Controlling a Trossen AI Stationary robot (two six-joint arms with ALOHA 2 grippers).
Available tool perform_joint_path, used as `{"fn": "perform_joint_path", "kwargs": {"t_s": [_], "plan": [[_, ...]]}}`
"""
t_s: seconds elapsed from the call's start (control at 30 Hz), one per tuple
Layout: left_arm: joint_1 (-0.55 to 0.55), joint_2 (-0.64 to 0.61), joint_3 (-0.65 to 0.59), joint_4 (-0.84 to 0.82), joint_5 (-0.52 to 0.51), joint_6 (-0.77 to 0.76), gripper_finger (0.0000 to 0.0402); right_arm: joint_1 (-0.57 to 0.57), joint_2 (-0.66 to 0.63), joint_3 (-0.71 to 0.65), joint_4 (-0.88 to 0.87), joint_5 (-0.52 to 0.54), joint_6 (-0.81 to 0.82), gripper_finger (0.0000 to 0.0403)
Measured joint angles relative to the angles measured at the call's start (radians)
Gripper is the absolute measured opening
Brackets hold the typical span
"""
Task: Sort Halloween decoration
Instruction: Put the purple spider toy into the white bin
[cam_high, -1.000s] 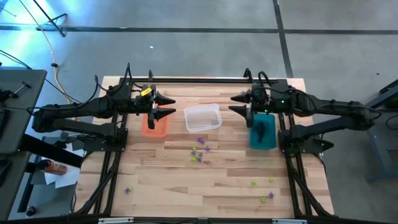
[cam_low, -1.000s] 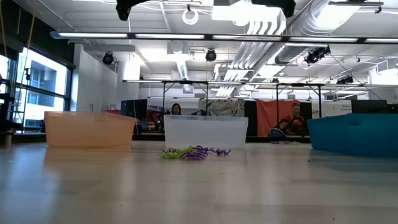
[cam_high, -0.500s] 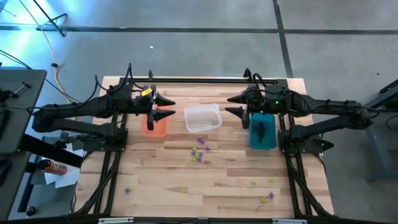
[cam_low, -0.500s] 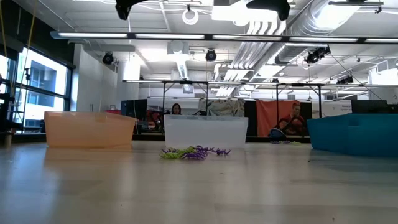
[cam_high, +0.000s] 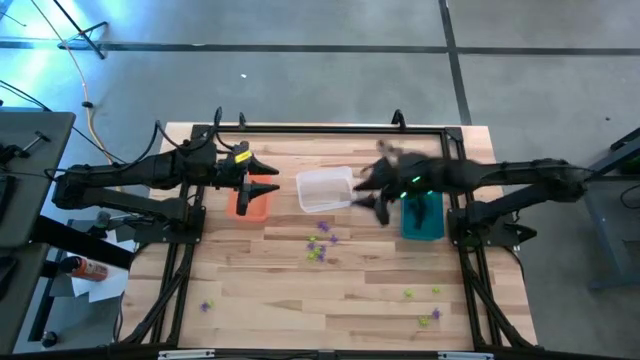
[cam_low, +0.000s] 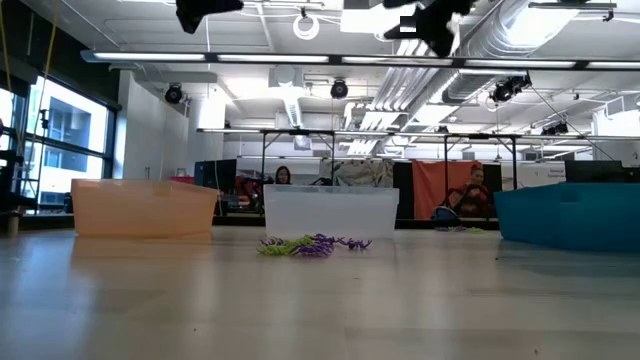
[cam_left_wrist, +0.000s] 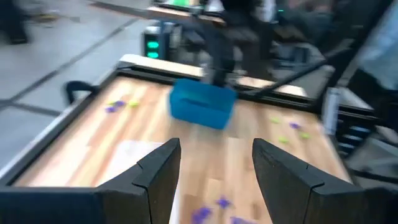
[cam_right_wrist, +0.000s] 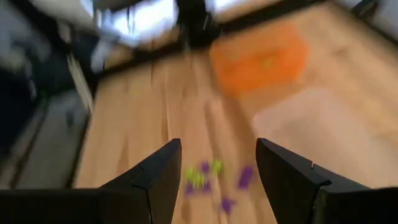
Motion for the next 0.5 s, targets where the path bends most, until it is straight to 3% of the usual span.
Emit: {"fn": "perform_joint_path", "kwargs": {"t_s": [0.1, 0.27, 0.5], "plan": [[0.000, 0.000, 0.000, 0.014, -0.069, -0.017, 0.0188, 0.053, 0.130, 0.000, -0.002, -0.006, -0.113, 0.0201], [0.000, 0.000, 0.000, 0.012, -0.086, -0.023, 0.0188, 0.090, 0.329, 0.000, -0.001, 0.022, -0.322, 0.0201], [0.001, 0.010, 0.000, 0.012, -0.182, -0.023, 0.0188, 0.085, 0.537, 0.000, 0.072, 0.012, -0.414, 0.0201]]}}
